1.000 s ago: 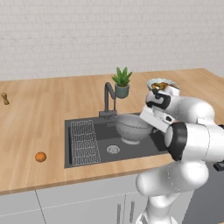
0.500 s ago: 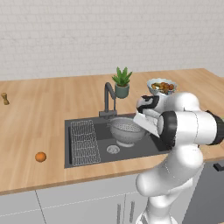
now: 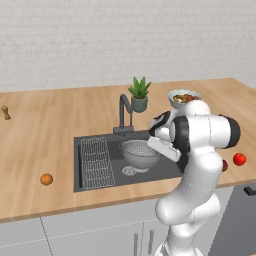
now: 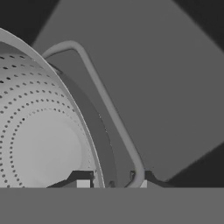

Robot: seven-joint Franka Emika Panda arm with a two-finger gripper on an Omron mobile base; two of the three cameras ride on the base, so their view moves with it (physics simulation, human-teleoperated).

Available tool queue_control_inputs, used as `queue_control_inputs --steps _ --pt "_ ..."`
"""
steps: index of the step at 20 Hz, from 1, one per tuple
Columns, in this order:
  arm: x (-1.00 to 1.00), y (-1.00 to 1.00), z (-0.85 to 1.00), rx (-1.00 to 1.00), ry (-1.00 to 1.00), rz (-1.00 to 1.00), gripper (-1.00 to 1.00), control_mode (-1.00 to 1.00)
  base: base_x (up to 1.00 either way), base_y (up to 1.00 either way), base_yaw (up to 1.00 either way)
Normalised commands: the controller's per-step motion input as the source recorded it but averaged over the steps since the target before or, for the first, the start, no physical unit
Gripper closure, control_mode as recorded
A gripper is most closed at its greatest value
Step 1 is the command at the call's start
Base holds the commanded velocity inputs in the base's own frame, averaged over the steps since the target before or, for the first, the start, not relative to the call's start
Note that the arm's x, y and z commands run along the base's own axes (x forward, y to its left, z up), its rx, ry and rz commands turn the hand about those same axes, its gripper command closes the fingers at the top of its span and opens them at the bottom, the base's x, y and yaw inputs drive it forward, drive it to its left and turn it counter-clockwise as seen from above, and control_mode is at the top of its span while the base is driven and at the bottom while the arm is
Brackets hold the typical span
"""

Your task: Put the colander in the sink, put the tangerine, apple, pear in the colander, and turn on the sink faucet and pour water over the colander.

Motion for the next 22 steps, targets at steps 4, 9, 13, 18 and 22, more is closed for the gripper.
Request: queue_control_inputs --steps 4,9,13,18,22 --pt "0.46 0.13 -0.49 -0.01 0.00 0.00 1.00 -1.00 0.00 0.00 0.00" --pt "0.36 0.10 -0.50 -0.01 0.00 0.01 1.00 -1.00 0.00 0.00 0.00" --pt "0.28 0.23 -0.41 0.00 0.00 0.04 1.00 -1.00 0.00 0.00 0.00" --pt "0.06 0.30 -0.14 0.00 0.00 0.07 1.00 -1.00 0.00 0.00 0.00" --pt "-0.21 0.33 -0.02 0.00 -0.03 0.10 1.00 -1.00 0.00 0.00 0.00"
